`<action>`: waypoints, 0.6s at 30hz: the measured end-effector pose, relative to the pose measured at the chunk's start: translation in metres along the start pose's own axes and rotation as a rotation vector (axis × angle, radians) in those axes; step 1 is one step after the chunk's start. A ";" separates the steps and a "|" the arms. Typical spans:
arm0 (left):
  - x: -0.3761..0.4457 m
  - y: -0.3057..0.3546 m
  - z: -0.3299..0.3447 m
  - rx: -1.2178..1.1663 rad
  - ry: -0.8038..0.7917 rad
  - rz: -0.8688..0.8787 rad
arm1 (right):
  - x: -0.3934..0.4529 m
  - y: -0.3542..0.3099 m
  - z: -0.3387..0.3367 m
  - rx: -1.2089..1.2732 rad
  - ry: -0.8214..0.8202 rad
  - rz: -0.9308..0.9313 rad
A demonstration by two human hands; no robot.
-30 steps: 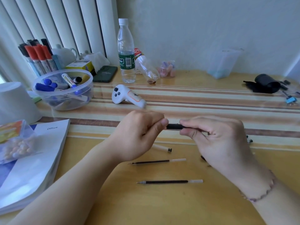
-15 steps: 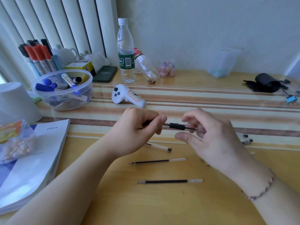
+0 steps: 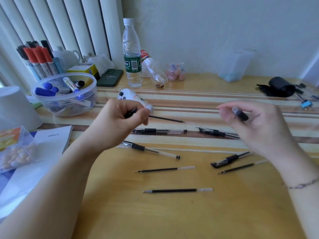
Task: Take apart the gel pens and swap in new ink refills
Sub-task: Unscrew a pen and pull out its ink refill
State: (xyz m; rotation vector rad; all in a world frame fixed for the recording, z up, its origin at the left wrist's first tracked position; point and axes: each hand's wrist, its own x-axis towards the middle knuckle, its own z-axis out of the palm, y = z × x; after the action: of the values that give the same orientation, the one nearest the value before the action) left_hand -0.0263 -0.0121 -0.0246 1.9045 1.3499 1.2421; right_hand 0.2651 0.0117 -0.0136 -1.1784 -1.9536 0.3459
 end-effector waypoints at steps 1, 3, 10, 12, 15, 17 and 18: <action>-0.001 0.002 0.006 -0.003 -0.036 0.022 | -0.002 -0.008 0.004 0.078 -0.076 -0.067; -0.002 0.004 0.015 -0.001 -0.104 0.051 | -0.009 -0.017 0.015 0.123 -0.240 -0.159; -0.002 0.001 0.006 0.057 -0.135 0.032 | -0.012 -0.014 0.026 -0.074 -0.423 -0.128; 0.000 -0.001 0.000 0.025 0.012 -0.001 | -0.014 -0.020 0.027 -0.179 -0.532 -0.182; 0.001 -0.002 -0.001 0.030 0.093 -0.011 | -0.022 -0.027 0.034 -0.257 -0.705 -0.252; 0.000 -0.002 0.002 0.067 0.040 -0.019 | -0.026 -0.029 0.038 -0.289 -0.752 -0.262; 0.000 -0.002 0.004 0.091 0.009 -0.019 | -0.026 -0.031 0.040 -0.293 -0.755 -0.253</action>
State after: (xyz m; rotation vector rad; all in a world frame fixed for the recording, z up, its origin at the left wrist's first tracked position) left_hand -0.0237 -0.0109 -0.0274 1.9450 1.4487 1.1998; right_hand 0.2221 -0.0195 -0.0334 -1.0372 -2.8583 0.4182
